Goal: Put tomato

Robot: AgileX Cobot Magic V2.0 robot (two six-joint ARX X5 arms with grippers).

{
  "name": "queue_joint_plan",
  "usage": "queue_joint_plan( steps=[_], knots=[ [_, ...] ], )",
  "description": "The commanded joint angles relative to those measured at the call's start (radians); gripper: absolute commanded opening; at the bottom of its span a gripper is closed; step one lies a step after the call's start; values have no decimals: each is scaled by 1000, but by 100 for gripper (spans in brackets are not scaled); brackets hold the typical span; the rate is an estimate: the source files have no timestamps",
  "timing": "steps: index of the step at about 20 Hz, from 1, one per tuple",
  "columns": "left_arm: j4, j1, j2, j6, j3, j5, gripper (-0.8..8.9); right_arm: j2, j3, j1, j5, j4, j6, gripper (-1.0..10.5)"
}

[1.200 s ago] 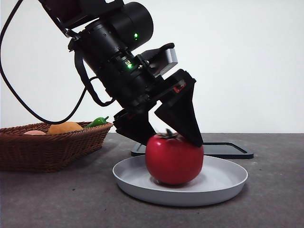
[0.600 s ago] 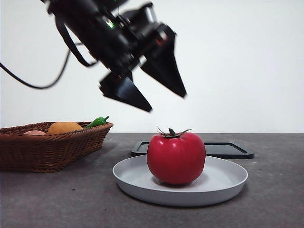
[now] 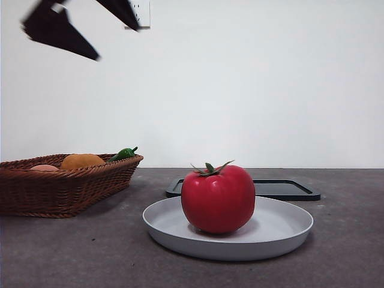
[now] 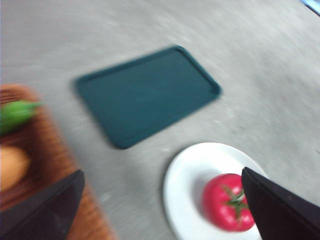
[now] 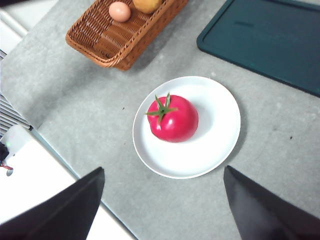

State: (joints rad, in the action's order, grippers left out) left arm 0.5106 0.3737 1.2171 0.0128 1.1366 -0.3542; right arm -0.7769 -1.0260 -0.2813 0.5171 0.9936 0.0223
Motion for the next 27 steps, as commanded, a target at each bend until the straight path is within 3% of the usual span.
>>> queue_joint_plan(
  steps=[1, 4, 11, 19, 27],
  knots=[
    [84, -47, -45, 47, 20, -16, 501, -7, -18, -5, -3, -21, -6, 379],
    [237, -108, -107, 90, 20, -50, 501, -9, -18, -5, -6, -24, -8, 379],
    [570, -119, -211, 130, 20, -282, 499, -54, -18, -5, -19, -27, -8, 379],
    [590, -104, -257, 134, 20, -313, 499, -79, -18, -30, -11, -27, -8, 379],
    [589, -103, -257, 133, 20, -313, 499, -233, -18, -158, -14, -148, -8, 380]
  ],
)
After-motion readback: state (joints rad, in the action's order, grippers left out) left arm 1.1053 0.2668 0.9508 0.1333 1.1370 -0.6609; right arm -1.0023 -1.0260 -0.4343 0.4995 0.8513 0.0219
